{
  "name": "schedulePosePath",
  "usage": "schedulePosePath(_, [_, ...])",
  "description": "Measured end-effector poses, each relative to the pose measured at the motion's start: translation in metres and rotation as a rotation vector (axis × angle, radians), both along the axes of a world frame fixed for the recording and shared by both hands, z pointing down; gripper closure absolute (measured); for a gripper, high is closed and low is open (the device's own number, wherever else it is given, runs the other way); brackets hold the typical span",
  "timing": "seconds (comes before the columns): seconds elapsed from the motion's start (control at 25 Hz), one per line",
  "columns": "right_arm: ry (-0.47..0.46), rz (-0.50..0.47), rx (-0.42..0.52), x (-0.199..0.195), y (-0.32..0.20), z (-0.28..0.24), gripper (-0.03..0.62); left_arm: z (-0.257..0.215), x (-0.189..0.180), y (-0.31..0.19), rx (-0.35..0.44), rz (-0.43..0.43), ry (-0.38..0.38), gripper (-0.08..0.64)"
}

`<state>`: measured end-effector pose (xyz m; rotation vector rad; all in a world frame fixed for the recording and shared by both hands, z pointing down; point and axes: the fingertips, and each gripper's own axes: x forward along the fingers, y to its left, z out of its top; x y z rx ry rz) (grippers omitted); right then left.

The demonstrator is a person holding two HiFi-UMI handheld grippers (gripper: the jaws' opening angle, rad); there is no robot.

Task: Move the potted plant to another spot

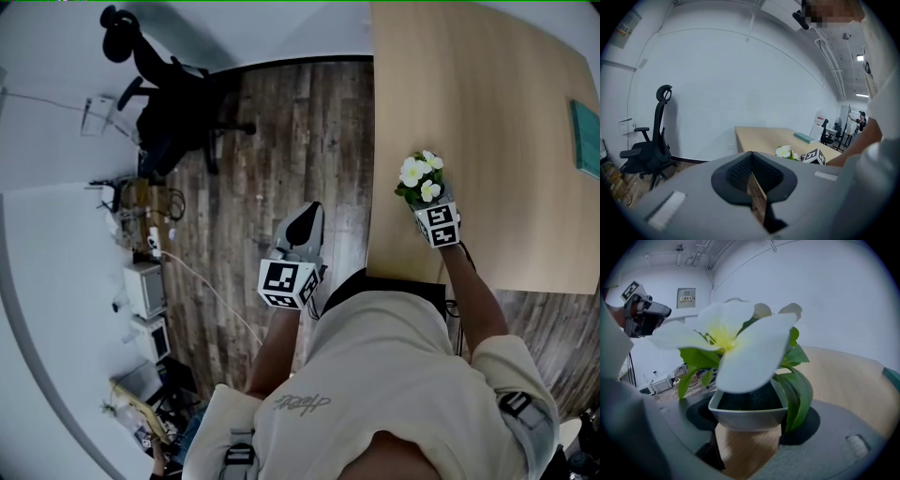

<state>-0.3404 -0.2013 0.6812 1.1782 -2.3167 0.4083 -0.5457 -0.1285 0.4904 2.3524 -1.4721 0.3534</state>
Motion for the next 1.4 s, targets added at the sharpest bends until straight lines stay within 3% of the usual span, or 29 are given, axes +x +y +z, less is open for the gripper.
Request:
schedulePosePath(0.6, [0.071, 0.024, -0.003, 0.003, -0.003, 0.009, 0.244, -0.004, -0.002, -0.007, 0.014, 0.000, 0.023, 0.543])
schedulePosePath(0.76, [0.079, 0.054, -0.006, 0.011, 0.000, 0.007, 0.210, -0.005, 0.001, -0.008, 0.020, 0.015, 0.027, 0.543])
schedulePosePath(1.12, [0.115, 0.031, -0.017, 0.025, 0.035, -0.001, 0.210, -0.006, 0.009, -0.007, 0.039, 0.040, 0.051, 0.544])
schedulePosePath(1.4, [0.096, 0.054, -0.026, 0.053, 0.067, -0.024, 0.212, 0.002, 0.037, -0.005, 0.029, 0.083, 0.081, 0.543])
